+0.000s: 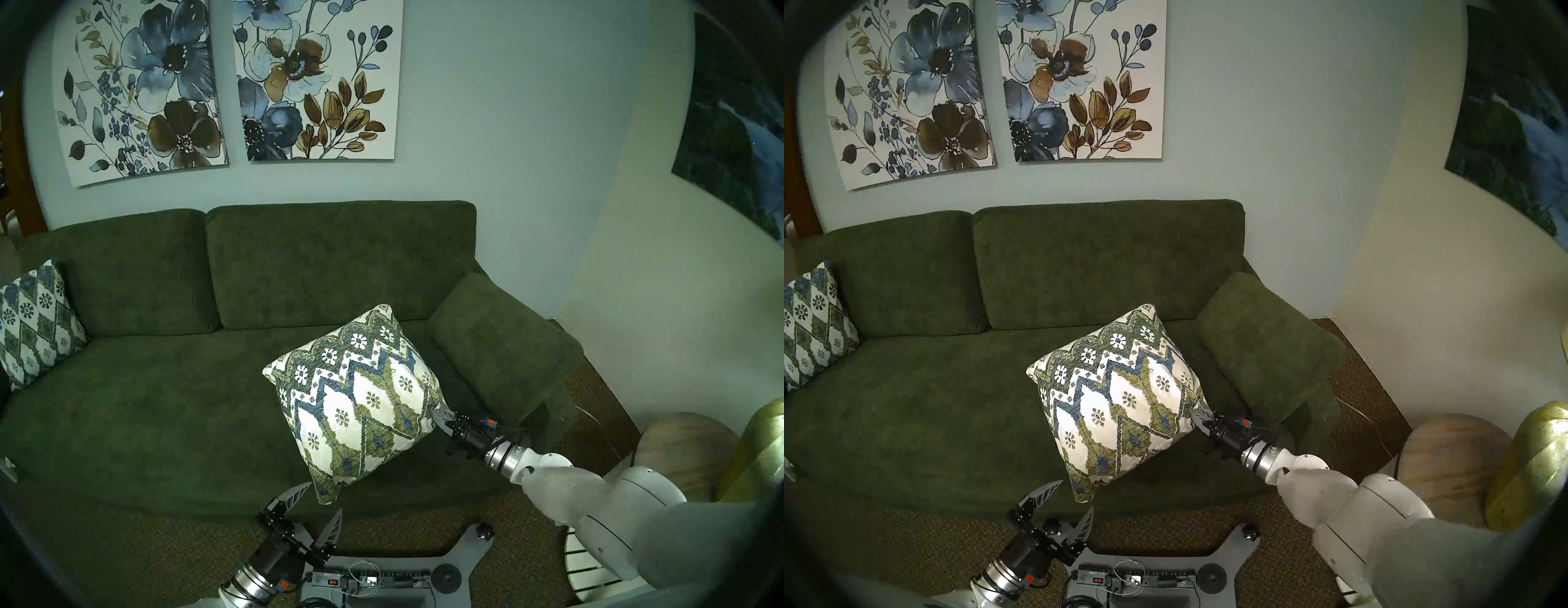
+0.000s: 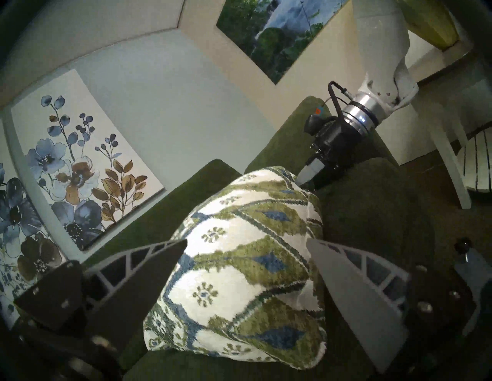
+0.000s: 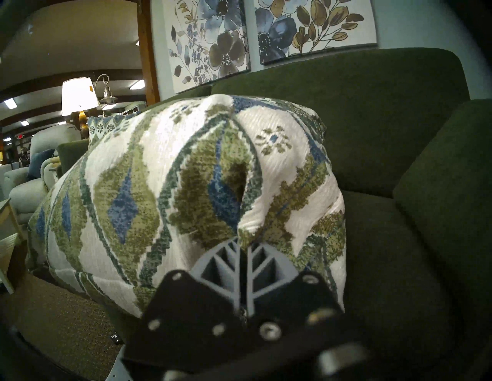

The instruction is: Fluff a cushion

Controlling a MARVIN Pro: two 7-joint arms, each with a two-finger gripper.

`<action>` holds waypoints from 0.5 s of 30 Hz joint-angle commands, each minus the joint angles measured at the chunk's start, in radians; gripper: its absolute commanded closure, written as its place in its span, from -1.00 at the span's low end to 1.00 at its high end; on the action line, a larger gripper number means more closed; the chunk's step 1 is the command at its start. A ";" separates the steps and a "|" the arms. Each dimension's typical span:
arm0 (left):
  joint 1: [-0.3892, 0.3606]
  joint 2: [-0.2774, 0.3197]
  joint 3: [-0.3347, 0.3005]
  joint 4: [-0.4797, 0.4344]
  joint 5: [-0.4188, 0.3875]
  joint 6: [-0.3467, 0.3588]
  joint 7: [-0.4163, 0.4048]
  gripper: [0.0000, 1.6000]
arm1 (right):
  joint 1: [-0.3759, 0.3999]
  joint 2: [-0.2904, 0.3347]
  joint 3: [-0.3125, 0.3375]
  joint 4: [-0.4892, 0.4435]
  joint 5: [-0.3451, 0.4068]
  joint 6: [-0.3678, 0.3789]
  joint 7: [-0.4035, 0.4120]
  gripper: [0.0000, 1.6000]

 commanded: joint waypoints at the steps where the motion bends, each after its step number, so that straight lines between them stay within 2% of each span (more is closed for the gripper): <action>1: -0.119 -0.092 -0.019 0.114 -0.064 0.038 -0.050 -1.00 | 0.011 -0.010 -0.002 -0.033 0.000 -0.028 0.040 1.00; 7: -0.163 -0.106 -0.073 0.113 -0.094 0.061 -0.090 -1.00 | 0.013 -0.008 -0.006 -0.047 -0.001 -0.042 0.027 1.00; 9: -0.201 -0.128 -0.091 0.118 -0.107 0.079 -0.123 -1.00 | 0.010 -0.006 -0.008 -0.056 -0.002 -0.052 0.020 1.00; 10: -0.191 -0.135 -0.103 0.106 -0.110 0.086 -0.133 -1.00 | 0.009 -0.004 -0.009 -0.059 -0.002 -0.055 0.020 1.00; 15: -0.255 -0.173 -0.107 0.172 -0.134 0.107 -0.199 -1.00 | 0.000 0.004 -0.010 -0.069 0.000 -0.071 0.009 1.00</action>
